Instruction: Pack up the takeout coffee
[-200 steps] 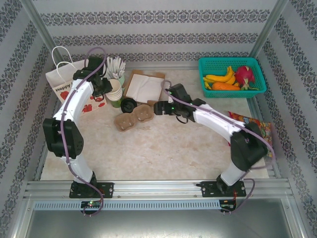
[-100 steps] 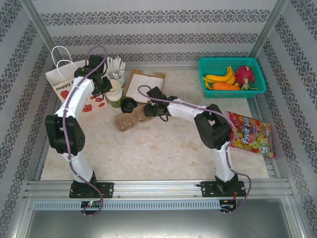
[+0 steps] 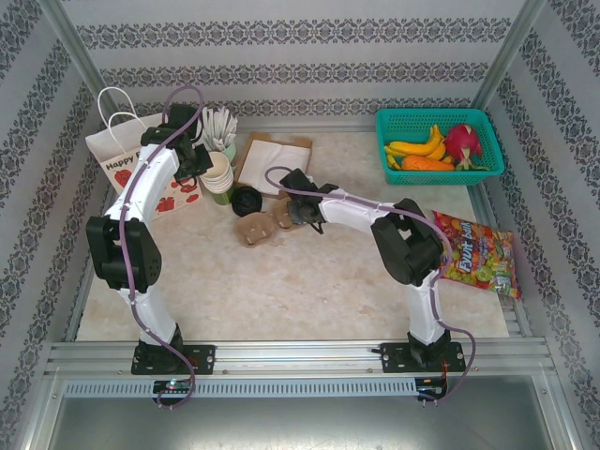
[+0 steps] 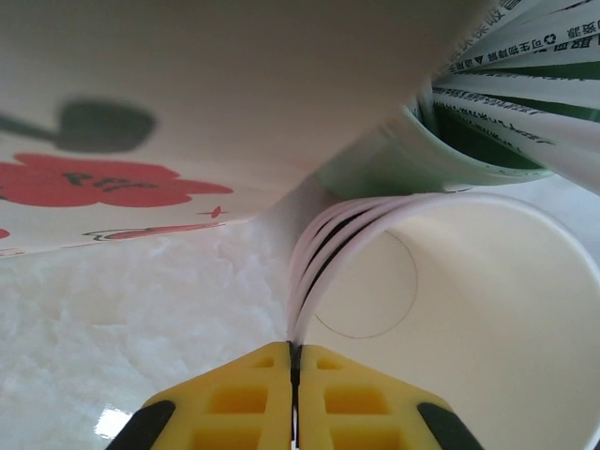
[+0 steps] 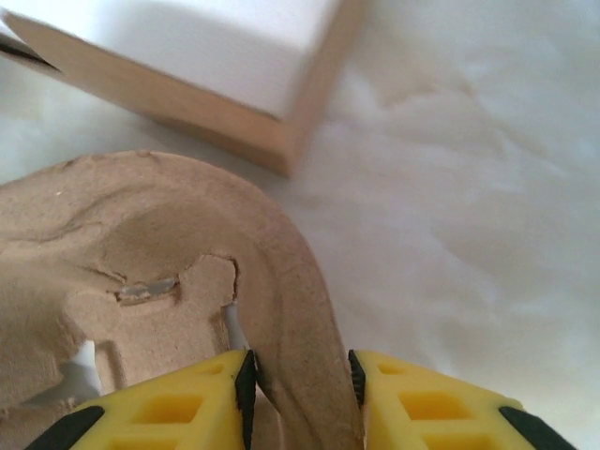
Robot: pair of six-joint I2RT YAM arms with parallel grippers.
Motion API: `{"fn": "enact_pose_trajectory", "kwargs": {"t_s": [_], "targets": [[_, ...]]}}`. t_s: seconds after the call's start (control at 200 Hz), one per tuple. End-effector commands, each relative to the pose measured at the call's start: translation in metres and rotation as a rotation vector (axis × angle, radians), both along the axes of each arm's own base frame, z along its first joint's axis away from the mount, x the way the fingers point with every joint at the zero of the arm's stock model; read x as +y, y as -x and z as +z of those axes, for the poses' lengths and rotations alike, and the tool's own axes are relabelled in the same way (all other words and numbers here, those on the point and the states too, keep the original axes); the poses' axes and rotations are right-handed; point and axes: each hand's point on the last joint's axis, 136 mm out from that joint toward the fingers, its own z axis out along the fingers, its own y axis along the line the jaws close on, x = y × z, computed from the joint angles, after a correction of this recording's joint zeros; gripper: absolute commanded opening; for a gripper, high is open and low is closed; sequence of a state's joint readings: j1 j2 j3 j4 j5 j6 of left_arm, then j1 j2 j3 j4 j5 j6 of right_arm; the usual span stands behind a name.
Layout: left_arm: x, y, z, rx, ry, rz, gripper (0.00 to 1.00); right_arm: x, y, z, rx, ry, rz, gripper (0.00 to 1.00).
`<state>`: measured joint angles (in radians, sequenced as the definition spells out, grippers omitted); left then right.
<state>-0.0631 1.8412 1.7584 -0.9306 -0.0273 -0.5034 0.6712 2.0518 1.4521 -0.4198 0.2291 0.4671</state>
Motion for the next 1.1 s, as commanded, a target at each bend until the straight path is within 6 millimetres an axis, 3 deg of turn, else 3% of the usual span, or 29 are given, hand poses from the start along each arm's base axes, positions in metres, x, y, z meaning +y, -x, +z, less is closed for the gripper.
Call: {"fn": "enact_pose_trajectory", "kwargs": {"t_s": [0.0,0.185,0.35,0.555,0.734,0.824,0.929,1.094], "targets": [[0.003,0.014,-0.01,0.079,0.006,-0.011,0.06,-0.038,0.012,0.017,-0.023,0.098,-0.058,0.33],[0.002,0.016,-0.006,0.077,0.011,-0.019,0.0,-0.083,0.032,0.019,-0.008,0.131,-0.148,0.34],[-0.011,0.02,0.003,0.065,0.077,-0.053,0.0,-0.096,0.04,0.039,-0.039,0.113,-0.174,0.4],[-0.016,0.03,0.013,0.07,0.104,-0.071,0.0,-0.086,0.036,0.081,-0.117,0.012,-0.191,0.62],[-0.011,0.036,0.004,0.112,0.081,-0.07,0.0,-0.064,0.027,0.111,-0.177,-0.039,-0.14,0.68],[-0.012,0.035,-0.001,0.128,0.087,-0.073,0.0,-0.054,0.025,0.117,-0.184,-0.044,-0.114,0.69],[-0.013,0.032,-0.004,0.125,0.092,-0.069,0.15,-0.046,0.025,0.117,-0.179,-0.046,-0.096,0.7],[-0.012,0.031,-0.005,0.12,0.084,-0.077,0.16,-0.042,0.028,0.113,-0.17,-0.045,-0.088,0.7]]}}
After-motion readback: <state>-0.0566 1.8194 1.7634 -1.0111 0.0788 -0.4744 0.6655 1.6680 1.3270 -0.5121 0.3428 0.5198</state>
